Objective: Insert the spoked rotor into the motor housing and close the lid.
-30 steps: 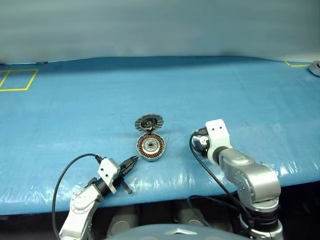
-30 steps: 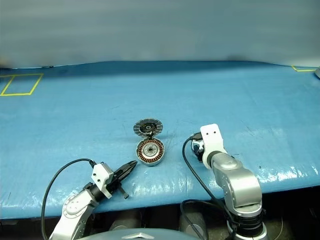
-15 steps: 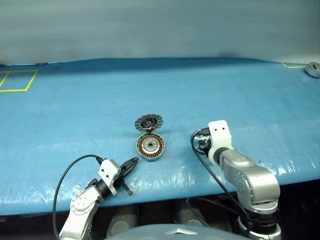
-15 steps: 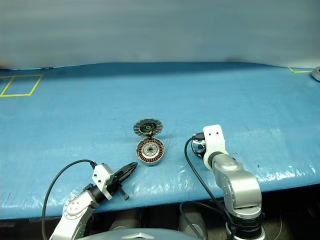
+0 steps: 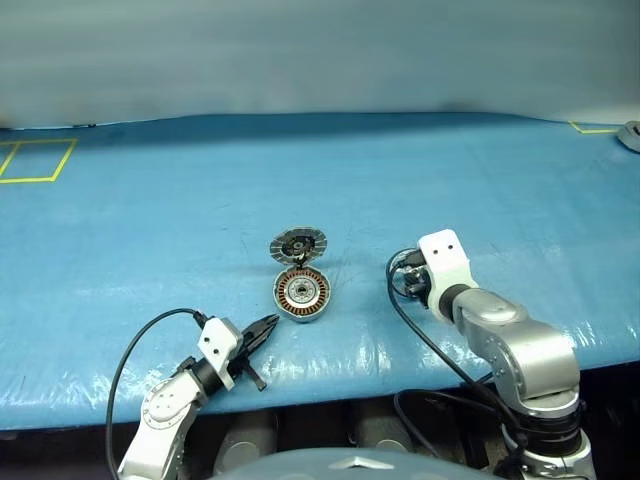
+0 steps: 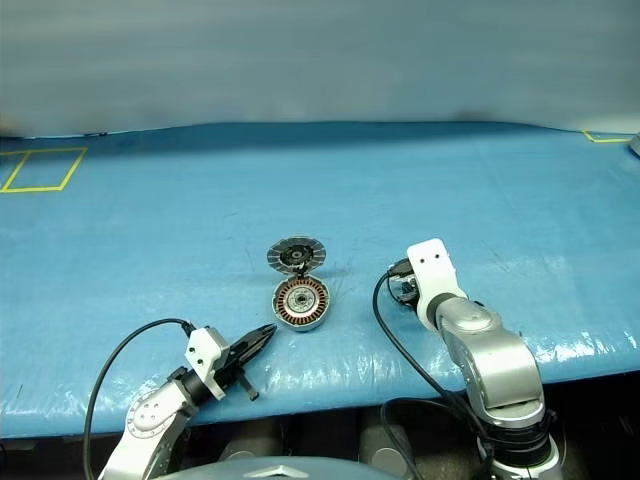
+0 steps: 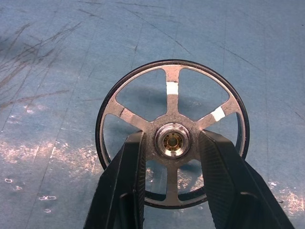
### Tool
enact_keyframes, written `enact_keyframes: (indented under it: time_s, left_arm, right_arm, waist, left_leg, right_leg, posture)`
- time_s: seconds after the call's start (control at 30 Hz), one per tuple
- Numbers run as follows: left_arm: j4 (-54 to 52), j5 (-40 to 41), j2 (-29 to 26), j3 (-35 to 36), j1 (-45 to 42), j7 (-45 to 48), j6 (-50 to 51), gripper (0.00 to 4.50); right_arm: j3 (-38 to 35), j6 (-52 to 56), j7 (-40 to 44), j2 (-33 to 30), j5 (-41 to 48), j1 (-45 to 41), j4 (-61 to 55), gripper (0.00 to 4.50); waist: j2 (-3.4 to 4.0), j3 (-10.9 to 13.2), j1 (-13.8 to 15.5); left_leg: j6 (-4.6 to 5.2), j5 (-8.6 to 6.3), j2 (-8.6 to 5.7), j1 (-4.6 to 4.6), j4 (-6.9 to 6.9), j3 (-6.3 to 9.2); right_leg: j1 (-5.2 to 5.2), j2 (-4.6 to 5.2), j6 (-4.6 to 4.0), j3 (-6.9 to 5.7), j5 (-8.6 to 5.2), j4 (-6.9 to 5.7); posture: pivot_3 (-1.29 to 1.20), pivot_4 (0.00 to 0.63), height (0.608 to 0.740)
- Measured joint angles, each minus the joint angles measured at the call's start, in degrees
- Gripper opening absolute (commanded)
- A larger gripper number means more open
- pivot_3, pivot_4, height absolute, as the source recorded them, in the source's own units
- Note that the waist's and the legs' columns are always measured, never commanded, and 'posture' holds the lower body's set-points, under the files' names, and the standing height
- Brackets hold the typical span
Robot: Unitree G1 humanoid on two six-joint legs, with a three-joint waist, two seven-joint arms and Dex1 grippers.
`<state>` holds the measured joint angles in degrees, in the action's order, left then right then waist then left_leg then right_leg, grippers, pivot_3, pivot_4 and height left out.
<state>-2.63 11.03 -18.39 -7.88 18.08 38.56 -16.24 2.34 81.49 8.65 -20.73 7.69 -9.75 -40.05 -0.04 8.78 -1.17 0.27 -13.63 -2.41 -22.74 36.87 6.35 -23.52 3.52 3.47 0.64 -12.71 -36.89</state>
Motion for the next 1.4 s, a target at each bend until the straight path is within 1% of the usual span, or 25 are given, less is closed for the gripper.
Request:
enact_keyframes:
  time_s: [0.13,0.33,0.47,0.6,0.77,1.07,1.4]
  left_arm:
    - [-0.01,-0.33,-0.01,0.0,0.02,-0.19,0.33,0.0]
    - [-0.12,-0.41,-0.03,-0.01,0.09,-0.26,0.64,0.0]
    - [-0.19,-0.39,-0.04,0.0,0.06,-0.29,0.64,0.0]
    - [-0.28,-0.29,0.08,0.04,0.09,-0.43,0.61,0.0]
    - [-0.32,0.0,0.28,0.07,0.09,-0.75,0.41,0.0]
    - [-0.33,1.62,0.89,0.12,-0.05,-0.65,-1.52,0.0]
    - [-0.32,1.69,0.89,0.12,-0.46,-0.42,-2.04,0.0]
  right_arm:
    - [0.51,-0.31,3.18,-1.56,2.3,-0.65,-1.37,1.32]
    - [2.16,0.34,11.59,-7.75,9.52,-5.04,-7.22,1.32]
    - [5.23,0.33,14.97,-7.66,13.72,-7.11,-9.45,1.32]
    - [10.58,0.22,14.38,-4.62,15.37,-9.36,-9.46,1.32]
    - [14.24,-0.38,12.32,-1.32,15.37,-12.51,-7.11,1.32]
    - [18.15,-2.86,10.77,-0.45,14.99,-13.56,-2.15,1.32]
    - [19.66,-5.77,10.08,-0.09,14.91,-12.48,1.15,1.32]
  waist:
    - [0.07,0.07,-0.02]
    - [0.13,0.18,-0.02]
    - [0.09,0.2,-0.01]
    - [0.09,0.21,-0.01]
    - [0.09,0.22,0.05]
    - [0.1,0.22,0.04]
    - [0.1,0.22,-0.01]
  left_leg:
    - [0.02,-0.01,-0.01,-0.03,0.04,-0.02]
    - [0.03,-0.01,0.0,-0.04,0.07,0.0]
    - [0.04,-0.02,0.01,-0.05,0.06,0.01]
    - [0.04,-0.02,0.0,-0.06,0.09,0.01]
    - [0.03,-0.02,-0.01,-0.06,0.1,0.03]
    - [0.03,-0.03,-0.01,-0.06,0.06,0.03]
    - [0.03,-0.03,-0.01,-0.06,0.07,0.03]
  right_leg:
    - [0.0,0.01,-0.01,0.01,-0.01,0.03]
    - [0.01,0.0,-0.02,-0.02,-0.02,0.03]
    - [0.01,0.0,0.1,-0.03,0.05,0.03]
    - [0.0,0.01,0.09,-0.02,0.05,0.03]
    - [0.0,0.02,0.09,-0.02,0.06,0.03]
    - [-0.03,0.02,0.09,-0.03,0.06,0.03]
    - [-0.01,0.01,0.09,-0.03,0.06,0.03]
  posture:
    - [0.0,0.15,0.74]
    - [0.0,0.15,0.74]
    - [0.0,0.15,0.74]
    - [0.0,0.15,0.74]
    - [0.0,0.15,0.74]
    - [0.0,0.15,0.74]
    - [0.0,0.15,0.74]
